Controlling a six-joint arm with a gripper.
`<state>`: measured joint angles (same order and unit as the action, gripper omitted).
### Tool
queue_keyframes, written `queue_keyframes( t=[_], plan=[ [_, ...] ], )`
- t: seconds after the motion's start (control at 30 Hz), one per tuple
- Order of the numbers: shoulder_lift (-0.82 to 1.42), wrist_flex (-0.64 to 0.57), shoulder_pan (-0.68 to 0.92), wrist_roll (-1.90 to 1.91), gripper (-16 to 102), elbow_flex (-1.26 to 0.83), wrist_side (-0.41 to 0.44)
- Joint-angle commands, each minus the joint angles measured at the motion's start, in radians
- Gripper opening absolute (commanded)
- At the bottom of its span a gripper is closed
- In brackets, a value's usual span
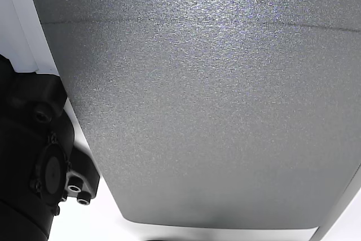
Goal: Grab top frame and put it into gray box.
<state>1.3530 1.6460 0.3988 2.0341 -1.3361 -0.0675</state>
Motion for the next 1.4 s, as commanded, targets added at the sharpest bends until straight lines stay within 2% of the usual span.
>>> queue_keyframes(
  t=[0.0,1.37],
  plan=[
    [0.017,0.011,-0.014,0.002,-13,0.026,-0.002],
    [0.005,0.009,-0.002,0.005,-13,0.023,0.000]
  ],
)
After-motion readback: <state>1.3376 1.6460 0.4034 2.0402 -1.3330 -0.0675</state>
